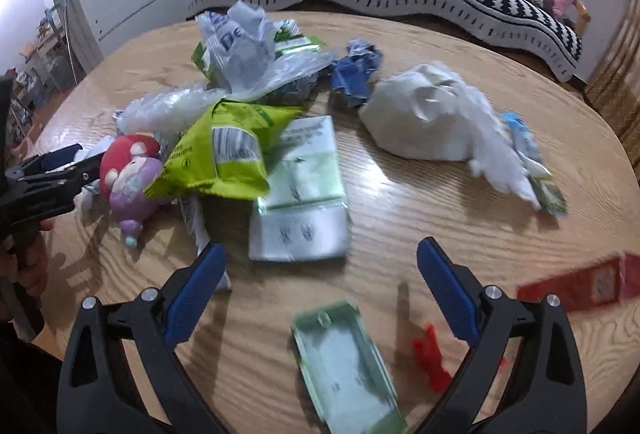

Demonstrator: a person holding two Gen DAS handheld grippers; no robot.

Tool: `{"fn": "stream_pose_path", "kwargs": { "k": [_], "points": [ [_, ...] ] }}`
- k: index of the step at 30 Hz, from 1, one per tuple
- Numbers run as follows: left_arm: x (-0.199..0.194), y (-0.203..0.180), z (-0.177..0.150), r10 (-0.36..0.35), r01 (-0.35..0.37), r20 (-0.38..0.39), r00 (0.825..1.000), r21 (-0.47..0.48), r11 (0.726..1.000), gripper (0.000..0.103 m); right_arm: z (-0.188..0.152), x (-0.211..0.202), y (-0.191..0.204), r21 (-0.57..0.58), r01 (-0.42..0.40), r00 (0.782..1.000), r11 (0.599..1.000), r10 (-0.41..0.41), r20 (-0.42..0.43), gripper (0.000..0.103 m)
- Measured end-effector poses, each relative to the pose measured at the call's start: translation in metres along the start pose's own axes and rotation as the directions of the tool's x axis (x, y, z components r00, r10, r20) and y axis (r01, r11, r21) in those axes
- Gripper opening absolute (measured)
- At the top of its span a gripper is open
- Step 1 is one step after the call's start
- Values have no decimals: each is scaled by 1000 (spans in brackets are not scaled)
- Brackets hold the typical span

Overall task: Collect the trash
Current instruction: 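Grasp crumpled white paper with left tool while right tool grasps white-green cigarette pack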

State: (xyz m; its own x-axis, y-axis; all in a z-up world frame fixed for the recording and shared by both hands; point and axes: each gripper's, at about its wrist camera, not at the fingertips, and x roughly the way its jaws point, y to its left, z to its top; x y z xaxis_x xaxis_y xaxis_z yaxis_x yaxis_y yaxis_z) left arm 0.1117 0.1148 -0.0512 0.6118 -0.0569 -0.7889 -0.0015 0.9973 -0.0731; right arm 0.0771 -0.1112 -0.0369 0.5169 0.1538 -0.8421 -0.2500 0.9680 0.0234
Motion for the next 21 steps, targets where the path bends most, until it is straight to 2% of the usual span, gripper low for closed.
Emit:
{"fn": "stream_pose_path", "kwargs": {
  "k": [3,5,6,7,8,10,12,15,21],
  "points": [
    [2,-2,5,-7,7,-3,1000,-11,1000,82,9,13,9,-21,-1,1000,1000,0,-16,93],
    [2,-2,7,-20,20,-8,1000,-15,1000,74,13,19,9,-15,-1,1000,1000,0,-25,88],
    [2,-2,7,-25,25,-13,1000,-11,1000,67,14,22,10,-15,2,999,1000,-2,-33,81],
    [3,-3,6,-30,30,-23,999,-3,1000,55,15,25,10,-19,-1,999,1000,0,-42,76],
    [4,-3,6,-34,34,-30,999,4,999,52,15,25,12,-33,13,999,999,-14,-35,74],
    [3,0,5,-28,28,-35,999,2,1000,48,16,22,11,-31,8,1000,999,-9,-21,55],
    [-2,6,4,-12,11,-33,999,-16,1000,46,16,18,10,-20,13,1000,1000,-13,-13,54],
    [-12,14,5,49,-49,-12,999,-32,998,45,15,7,0,8,16,1000,1000,-16,16,54],
    [-38,24,11,100,-97,24,995,-101,990,44,7,-30,-19,63,7,997,998,-12,80,54]
  ]
}}
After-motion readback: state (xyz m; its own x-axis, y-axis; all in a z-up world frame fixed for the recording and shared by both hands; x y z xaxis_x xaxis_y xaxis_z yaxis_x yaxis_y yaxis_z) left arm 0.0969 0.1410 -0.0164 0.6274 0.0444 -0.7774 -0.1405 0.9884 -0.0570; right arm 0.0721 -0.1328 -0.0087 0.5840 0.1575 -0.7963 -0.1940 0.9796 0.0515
